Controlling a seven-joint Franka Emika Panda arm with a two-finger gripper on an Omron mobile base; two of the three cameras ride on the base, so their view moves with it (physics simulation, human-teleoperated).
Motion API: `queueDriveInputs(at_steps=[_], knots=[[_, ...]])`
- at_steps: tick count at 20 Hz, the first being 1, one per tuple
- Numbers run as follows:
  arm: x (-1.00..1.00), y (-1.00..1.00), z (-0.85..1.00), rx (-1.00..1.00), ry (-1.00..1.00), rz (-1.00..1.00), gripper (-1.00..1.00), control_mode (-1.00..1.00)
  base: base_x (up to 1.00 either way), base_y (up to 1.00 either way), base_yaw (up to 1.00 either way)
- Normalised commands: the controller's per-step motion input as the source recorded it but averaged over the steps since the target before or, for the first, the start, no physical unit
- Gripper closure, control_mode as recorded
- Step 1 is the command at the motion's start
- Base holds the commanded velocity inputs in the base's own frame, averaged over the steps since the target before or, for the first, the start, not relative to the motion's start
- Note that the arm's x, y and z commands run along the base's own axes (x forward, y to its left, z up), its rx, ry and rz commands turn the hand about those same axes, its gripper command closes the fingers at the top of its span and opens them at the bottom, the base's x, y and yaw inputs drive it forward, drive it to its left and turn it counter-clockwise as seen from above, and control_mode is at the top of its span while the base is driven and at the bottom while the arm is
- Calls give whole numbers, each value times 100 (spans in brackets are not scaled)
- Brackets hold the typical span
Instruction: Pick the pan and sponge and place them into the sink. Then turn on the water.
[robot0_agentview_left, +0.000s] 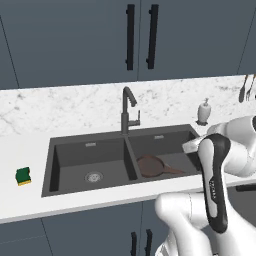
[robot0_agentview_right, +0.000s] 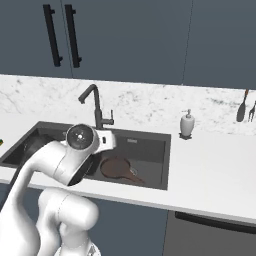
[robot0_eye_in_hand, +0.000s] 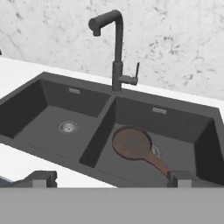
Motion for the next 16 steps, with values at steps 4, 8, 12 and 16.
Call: queueDriveInputs(at_steps=[4, 8, 12, 16], knots=[[-19, 100, 3, 0, -2, -1, -100, -100, 0, 0, 0], [0, 100, 17, -1, 3, 0, -100, -100, 0, 0, 0], [-1, 100, 2, -6, 1, 0, -100, -100, 0, 0, 0], [-1, 100, 0, -9, 0, 0, -100, -100, 0, 0, 0]])
